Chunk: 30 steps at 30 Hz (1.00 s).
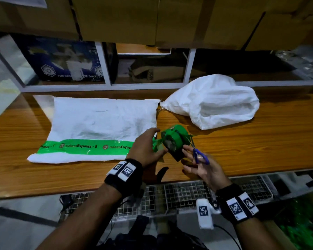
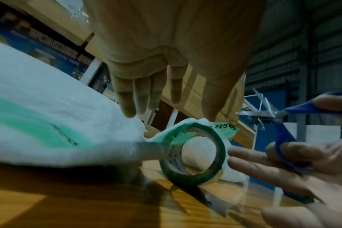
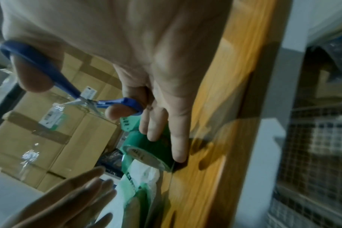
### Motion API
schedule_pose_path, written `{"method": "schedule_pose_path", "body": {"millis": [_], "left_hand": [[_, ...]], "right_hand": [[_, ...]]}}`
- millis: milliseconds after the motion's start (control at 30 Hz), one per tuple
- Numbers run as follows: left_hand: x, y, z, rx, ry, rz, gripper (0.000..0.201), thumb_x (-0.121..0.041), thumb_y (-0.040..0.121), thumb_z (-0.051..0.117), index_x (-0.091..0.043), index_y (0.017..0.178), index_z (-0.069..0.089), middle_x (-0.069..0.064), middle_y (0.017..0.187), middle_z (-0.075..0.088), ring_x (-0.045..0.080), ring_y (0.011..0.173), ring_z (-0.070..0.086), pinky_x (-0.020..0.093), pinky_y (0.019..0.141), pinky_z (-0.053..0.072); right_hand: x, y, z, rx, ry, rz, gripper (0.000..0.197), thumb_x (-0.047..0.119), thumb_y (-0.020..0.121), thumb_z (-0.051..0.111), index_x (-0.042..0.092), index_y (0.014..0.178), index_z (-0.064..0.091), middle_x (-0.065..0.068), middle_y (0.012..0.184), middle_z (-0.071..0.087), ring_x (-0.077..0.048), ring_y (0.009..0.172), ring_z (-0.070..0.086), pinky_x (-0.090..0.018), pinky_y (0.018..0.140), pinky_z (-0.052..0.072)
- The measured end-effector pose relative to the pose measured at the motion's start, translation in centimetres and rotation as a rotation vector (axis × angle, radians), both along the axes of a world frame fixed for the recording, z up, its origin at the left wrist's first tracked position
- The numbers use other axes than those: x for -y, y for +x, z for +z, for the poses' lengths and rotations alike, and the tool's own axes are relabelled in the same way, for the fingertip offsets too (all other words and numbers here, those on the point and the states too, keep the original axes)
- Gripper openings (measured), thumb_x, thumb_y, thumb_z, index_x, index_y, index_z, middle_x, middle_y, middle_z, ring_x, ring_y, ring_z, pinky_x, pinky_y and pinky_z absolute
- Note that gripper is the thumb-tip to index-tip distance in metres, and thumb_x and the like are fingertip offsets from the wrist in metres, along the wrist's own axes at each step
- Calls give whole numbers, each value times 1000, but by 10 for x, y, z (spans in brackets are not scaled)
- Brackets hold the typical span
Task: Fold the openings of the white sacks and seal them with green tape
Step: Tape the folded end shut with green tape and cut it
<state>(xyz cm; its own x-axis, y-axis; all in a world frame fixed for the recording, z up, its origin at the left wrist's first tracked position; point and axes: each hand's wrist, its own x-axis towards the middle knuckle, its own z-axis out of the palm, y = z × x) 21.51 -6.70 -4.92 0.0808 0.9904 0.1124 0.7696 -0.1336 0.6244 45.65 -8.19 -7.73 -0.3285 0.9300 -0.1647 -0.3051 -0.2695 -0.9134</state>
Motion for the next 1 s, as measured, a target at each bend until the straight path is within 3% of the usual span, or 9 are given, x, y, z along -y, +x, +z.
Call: {"method": "schedule_pose_path", "body": {"millis": [67, 267, 333, 433, 533, 633, 833, 933, 1000], "left_hand": [[-15, 6, -6, -34, -11, -67, 80, -45, 75, 82, -23, 142, 43, 4, 138, 55, 25, 127, 50, 35, 101, 42], [-41, 25, -18, -97, -136, -73, 101, -64, 63, 82, -29, 146, 36, 4, 139, 55, 28, 127, 49, 43, 101, 47], [-42, 30, -23, -84, -157, -73, 104, -68, 60, 81, -30, 145, 34, 4, 134, 60, 28, 120, 57, 41, 96, 51], [-40, 33, -30, -27, -150, -72, 100, -65, 62, 81, -30, 144, 34, 3, 131, 62, 27, 116, 61, 39, 94, 52], [-39, 31, -31, 46, -150, -53, 98, -59, 63, 84, -31, 144, 38, 2, 134, 60, 24, 119, 59, 37, 98, 50], [-36, 29, -32, 80, -131, -64, 98, -56, 62, 86, -32, 145, 40, 1, 134, 61, 23, 120, 58, 36, 100, 50], [-31, 31, -33, 141, -88, -74, 97, -44, 61, 91, -28, 145, 45, -1, 132, 62, 17, 115, 61, 26, 94, 49], [-30, 30, -31, 152, -73, -95, 96, -41, 59, 92, -27, 143, 48, -1, 130, 63, 17, 111, 62, 24, 94, 47], [-31, 30, -30, 150, -67, -102, 96, -40, 59, 93, -26, 143, 50, -1, 130, 63, 18, 111, 62, 27, 96, 48]], "right_hand": [[0, -1, 1, -10, 17, 6, 95, 53, 52, 91, -7, 116, 54, -6, 140, 59, -20, 136, 50, -57, 103, 45], [4, 6, 4, 105, 65, -171, 52, 65, 55, 87, 28, 89, 76, -3, 113, 72, -26, 118, 63, -49, 94, 53], [6, 10, 4, 347, 192, -275, 49, 64, 62, 84, 27, 93, 72, -5, 111, 66, -24, 107, 64, -40, 89, 54], [4, 20, -6, 856, 535, -377, 36, 32, 75, 85, 19, 105, 70, 1, 117, 48, -5, 105, 55, -13, 80, 49], [0, 32, -20, 1183, 570, -516, 41, 18, 70, 89, 10, 107, 74, -5, 116, 48, -15, 106, 50, -23, 80, 47], [-11, 49, -17, 1466, 269, -600, 37, 24, 73, 87, 10, 106, 75, -10, 111, 57, -28, 102, 55, -36, 84, 51], [-39, 56, 1, 1786, 160, -256, 9, 15, 93, 64, 15, 89, 72, -7, 76, 66, -24, 70, 62, -30, 66, 55], [-36, 52, 10, 1776, 354, -230, 17, 11, 92, 63, 19, 103, 74, -7, 85, 71, -20, 71, 61, -27, 65, 52], [-21, 39, 18, 1430, 686, -355, 28, 20, 86, 76, 21, 114, 71, 0, 102, 72, -13, 82, 62, -22, 72, 49]]}}
